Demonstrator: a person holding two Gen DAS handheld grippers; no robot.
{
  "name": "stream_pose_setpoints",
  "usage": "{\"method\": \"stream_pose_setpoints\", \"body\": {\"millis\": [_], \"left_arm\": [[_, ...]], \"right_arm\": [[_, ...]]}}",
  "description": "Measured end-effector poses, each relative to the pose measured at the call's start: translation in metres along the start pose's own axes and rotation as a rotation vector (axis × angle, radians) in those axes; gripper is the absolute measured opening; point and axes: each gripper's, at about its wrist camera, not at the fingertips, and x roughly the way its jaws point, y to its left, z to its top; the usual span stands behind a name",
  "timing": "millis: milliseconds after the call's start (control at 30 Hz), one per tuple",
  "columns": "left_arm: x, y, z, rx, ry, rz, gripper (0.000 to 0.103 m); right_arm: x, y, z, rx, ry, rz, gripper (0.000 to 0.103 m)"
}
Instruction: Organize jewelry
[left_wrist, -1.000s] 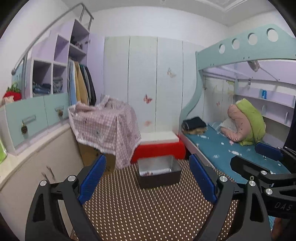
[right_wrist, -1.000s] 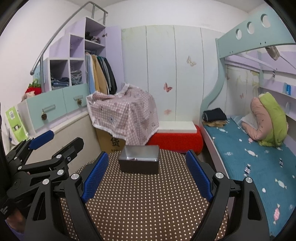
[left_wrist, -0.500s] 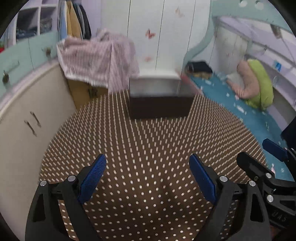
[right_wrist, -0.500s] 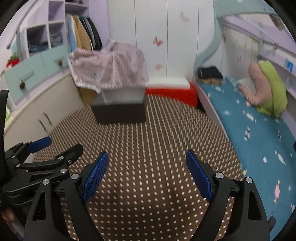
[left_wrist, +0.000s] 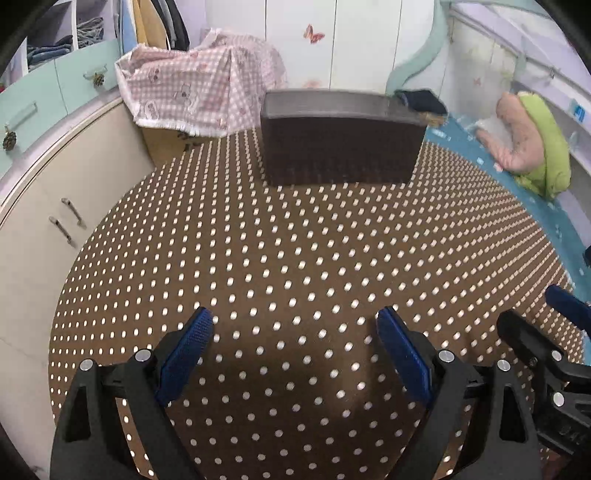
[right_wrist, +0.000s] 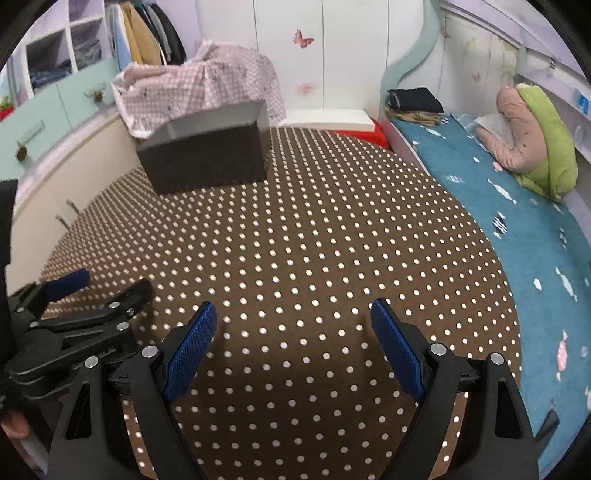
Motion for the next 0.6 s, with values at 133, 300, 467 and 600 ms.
{"method": "stream_pose_setpoints", "body": {"millis": [133, 300, 467, 600], "left_arm": [[-0.030, 0.000, 0.007, -0.008, -0.135, -0.027, 0.088], [-0.074, 0.001, 0.015, -0.009, -0.295, -0.066, 0.088], [-0.106, -0.002, 0.017, 0.014, -0.399, -0.055, 0.088], [-0.137, -0.004, 0.020, 0.024, -0.498, -0.053, 0.088]], "right_arm": [[-0.023, -0.001, 0.008, 0.010, -0.069, 0.006, 0.083], [-0.060, 0.005, 0.019, -0.012, -0.167, 0.000, 0.083], [-0.097, 0.012, 0.026, -0.033, -0.274, -0.021, 0.083], [-0.126, 0.018, 0.028, -0.056, -0.372, -0.050, 0.086]]}}
